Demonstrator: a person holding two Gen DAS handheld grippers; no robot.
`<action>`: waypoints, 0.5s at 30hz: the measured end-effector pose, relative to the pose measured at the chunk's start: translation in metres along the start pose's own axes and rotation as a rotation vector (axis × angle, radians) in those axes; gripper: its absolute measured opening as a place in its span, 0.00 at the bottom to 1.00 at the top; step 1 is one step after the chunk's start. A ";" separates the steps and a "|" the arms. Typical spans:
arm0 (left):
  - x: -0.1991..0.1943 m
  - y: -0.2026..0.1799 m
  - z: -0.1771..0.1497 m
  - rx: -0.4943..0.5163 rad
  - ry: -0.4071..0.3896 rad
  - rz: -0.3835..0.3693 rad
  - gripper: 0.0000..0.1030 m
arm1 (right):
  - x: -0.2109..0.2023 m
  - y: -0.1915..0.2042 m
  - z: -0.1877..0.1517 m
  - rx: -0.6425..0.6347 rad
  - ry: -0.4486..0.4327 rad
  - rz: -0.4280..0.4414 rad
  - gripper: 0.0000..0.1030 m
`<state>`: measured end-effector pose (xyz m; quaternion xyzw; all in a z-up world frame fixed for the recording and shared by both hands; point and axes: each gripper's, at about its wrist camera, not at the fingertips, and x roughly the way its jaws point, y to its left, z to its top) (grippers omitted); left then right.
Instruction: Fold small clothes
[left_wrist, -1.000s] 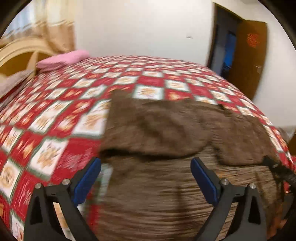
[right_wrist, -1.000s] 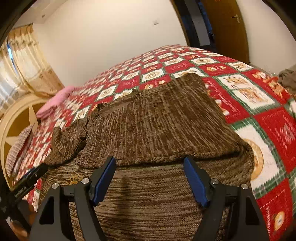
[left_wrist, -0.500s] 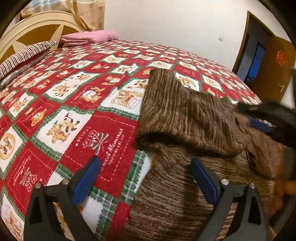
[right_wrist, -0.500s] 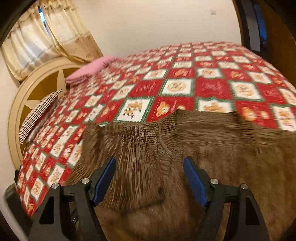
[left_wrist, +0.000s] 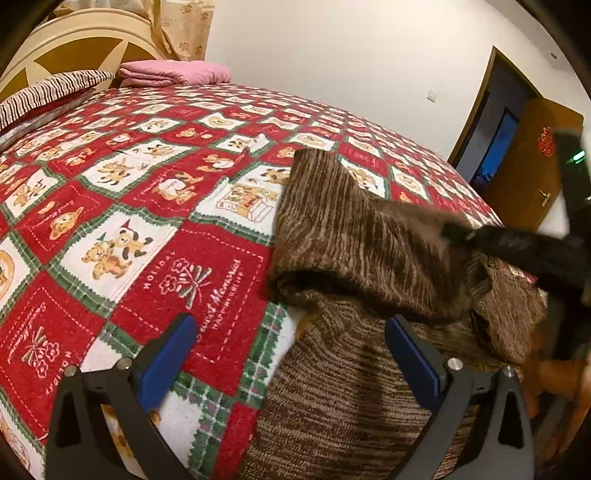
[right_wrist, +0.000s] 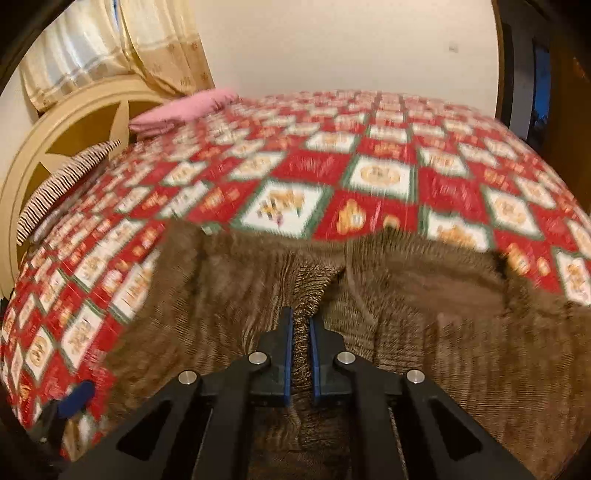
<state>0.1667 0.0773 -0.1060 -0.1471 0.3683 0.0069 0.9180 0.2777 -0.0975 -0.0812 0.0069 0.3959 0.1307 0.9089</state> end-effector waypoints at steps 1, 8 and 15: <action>0.000 0.000 0.000 0.001 0.001 0.001 1.00 | -0.013 0.002 0.004 -0.005 -0.027 -0.002 0.07; 0.000 0.000 0.000 0.001 0.000 0.000 1.00 | -0.082 -0.007 0.024 -0.077 -0.113 -0.092 0.07; 0.001 -0.002 -0.001 0.009 0.003 0.011 1.00 | -0.071 -0.060 -0.005 0.002 -0.026 -0.087 0.07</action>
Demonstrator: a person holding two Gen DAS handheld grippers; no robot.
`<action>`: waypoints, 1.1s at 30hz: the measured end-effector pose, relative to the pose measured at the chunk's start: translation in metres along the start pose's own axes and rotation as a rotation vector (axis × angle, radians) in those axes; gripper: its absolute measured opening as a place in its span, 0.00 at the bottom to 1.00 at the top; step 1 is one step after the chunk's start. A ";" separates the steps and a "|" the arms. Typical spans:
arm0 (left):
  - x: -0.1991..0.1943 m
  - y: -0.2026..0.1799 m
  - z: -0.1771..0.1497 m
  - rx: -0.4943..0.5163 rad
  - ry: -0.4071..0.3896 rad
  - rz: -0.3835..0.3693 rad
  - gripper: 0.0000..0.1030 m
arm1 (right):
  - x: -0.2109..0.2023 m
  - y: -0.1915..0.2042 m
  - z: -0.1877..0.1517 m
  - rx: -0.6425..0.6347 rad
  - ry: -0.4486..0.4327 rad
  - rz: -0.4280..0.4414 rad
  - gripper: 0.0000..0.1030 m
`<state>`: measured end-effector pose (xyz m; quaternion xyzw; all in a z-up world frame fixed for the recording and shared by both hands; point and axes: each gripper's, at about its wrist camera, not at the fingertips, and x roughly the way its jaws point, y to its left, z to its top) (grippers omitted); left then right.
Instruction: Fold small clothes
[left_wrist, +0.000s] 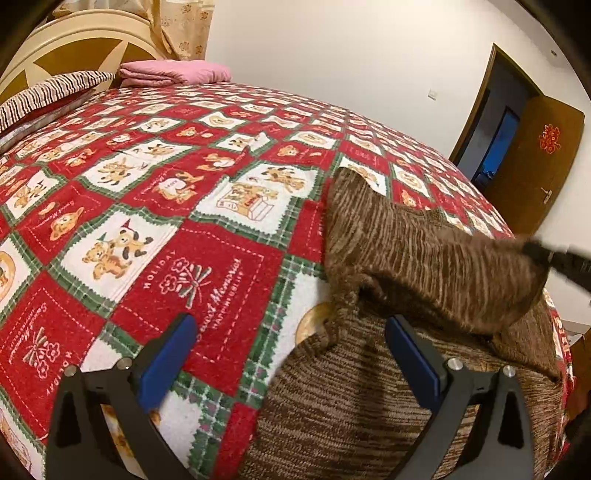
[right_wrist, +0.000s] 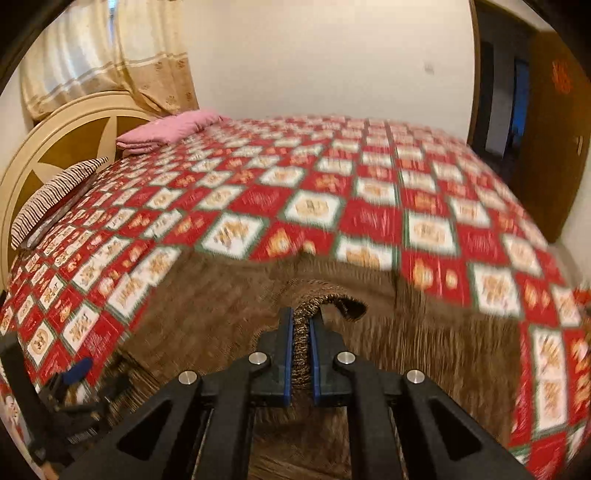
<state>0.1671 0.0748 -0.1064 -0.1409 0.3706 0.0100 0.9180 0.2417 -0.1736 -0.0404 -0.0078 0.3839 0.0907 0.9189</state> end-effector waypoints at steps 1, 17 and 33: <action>0.000 0.000 0.000 0.000 0.000 0.001 1.00 | 0.008 -0.003 -0.009 -0.010 0.023 -0.030 0.07; 0.000 0.001 -0.001 0.004 0.002 0.004 1.00 | -0.022 -0.082 -0.048 0.365 -0.019 0.064 0.55; 0.000 0.001 -0.001 -0.001 0.000 -0.002 1.00 | 0.018 -0.018 -0.068 0.238 0.120 0.058 0.08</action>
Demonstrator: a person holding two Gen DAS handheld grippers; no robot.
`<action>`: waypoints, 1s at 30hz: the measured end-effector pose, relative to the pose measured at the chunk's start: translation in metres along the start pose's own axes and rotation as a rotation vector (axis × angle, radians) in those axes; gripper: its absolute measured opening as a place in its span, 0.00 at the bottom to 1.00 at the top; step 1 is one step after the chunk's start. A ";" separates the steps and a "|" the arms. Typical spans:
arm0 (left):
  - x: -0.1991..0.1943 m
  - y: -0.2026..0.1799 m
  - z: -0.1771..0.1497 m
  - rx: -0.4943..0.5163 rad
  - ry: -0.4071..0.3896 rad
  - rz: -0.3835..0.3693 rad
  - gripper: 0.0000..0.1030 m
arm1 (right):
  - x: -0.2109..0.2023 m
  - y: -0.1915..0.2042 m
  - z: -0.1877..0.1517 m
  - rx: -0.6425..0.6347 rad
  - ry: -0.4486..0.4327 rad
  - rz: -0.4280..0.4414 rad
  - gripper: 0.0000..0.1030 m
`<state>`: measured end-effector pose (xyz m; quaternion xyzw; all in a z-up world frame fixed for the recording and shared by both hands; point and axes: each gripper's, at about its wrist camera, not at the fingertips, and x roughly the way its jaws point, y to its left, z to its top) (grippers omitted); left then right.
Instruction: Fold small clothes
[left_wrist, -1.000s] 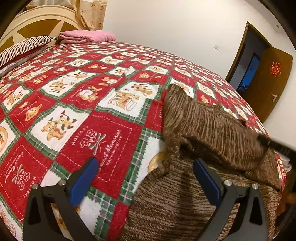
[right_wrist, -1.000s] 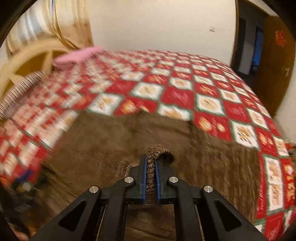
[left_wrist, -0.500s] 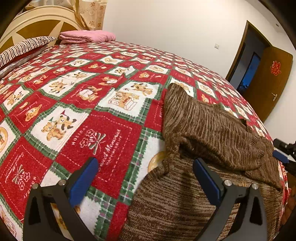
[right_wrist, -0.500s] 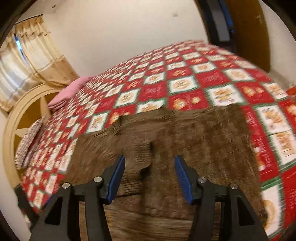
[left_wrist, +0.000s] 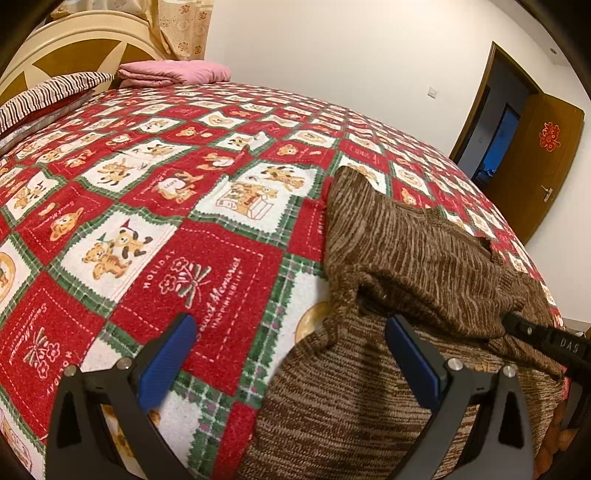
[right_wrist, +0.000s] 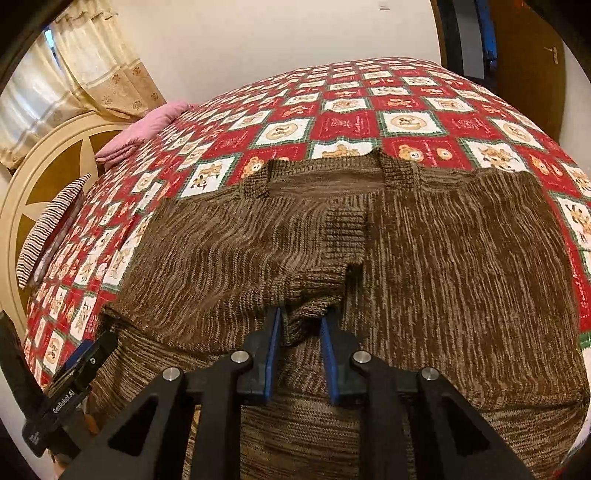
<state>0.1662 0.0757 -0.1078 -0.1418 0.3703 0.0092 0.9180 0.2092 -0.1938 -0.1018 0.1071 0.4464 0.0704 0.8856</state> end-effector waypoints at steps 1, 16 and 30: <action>0.000 0.000 0.000 -0.001 -0.001 -0.002 1.00 | -0.002 -0.002 -0.003 0.007 0.006 0.007 0.07; 0.000 0.000 0.000 -0.001 -0.001 -0.001 1.00 | -0.042 -0.042 0.018 0.126 -0.085 0.069 0.48; 0.000 0.000 0.000 -0.002 -0.001 -0.002 1.00 | 0.026 0.002 0.069 -0.146 -0.054 -0.054 0.08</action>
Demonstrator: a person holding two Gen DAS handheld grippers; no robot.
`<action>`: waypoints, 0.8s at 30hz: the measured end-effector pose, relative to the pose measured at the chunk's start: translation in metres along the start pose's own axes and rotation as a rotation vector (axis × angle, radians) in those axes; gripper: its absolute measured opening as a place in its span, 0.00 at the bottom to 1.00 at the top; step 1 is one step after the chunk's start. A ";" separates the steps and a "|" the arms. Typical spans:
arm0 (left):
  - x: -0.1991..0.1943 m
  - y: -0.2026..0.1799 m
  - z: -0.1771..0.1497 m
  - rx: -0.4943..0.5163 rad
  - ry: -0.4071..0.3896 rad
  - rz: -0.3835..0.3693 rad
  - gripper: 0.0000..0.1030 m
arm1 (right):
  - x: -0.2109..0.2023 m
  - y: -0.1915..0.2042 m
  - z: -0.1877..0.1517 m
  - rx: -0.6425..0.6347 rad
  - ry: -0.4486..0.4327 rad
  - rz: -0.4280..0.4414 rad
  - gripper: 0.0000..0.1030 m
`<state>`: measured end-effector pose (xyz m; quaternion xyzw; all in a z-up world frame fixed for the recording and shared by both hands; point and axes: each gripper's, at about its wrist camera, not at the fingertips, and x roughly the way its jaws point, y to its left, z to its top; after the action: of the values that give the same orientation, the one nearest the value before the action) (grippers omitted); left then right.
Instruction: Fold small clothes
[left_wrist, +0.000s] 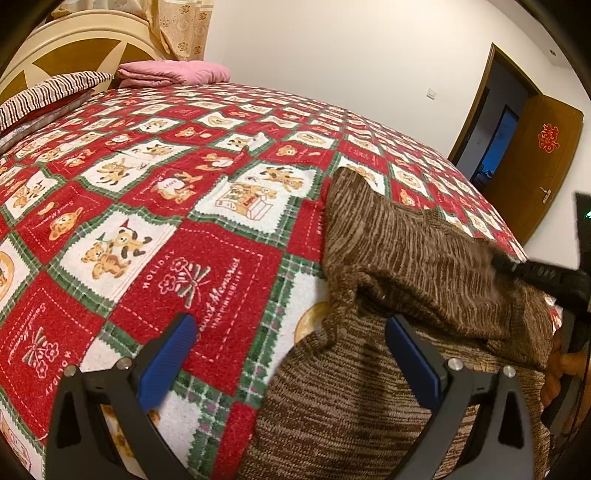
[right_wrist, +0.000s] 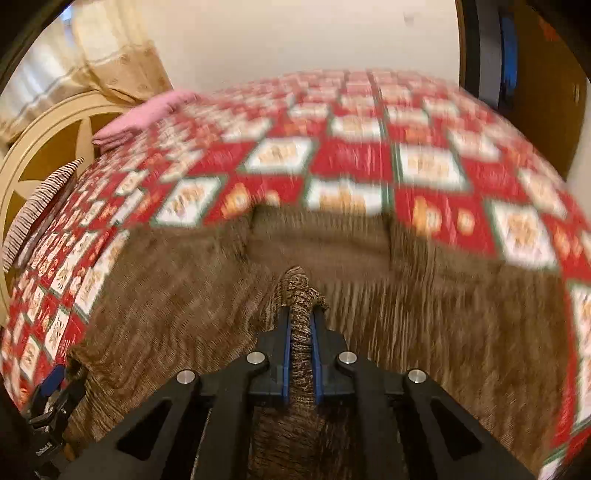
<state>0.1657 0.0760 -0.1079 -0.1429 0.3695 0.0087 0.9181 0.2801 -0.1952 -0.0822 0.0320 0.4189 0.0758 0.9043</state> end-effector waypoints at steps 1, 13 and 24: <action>0.000 0.000 0.000 0.000 0.000 0.000 1.00 | -0.010 0.005 0.002 -0.035 -0.064 -0.027 0.08; 0.000 0.001 0.000 -0.001 -0.001 -0.001 1.00 | -0.042 -0.037 -0.018 0.126 -0.169 -0.297 0.53; 0.001 -0.001 0.000 0.007 0.006 0.007 1.00 | -0.020 0.011 -0.067 -0.037 0.050 -0.032 0.52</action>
<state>0.1666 0.0748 -0.1081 -0.1386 0.3729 0.0101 0.9174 0.2153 -0.1883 -0.1095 0.0068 0.4404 0.0700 0.8950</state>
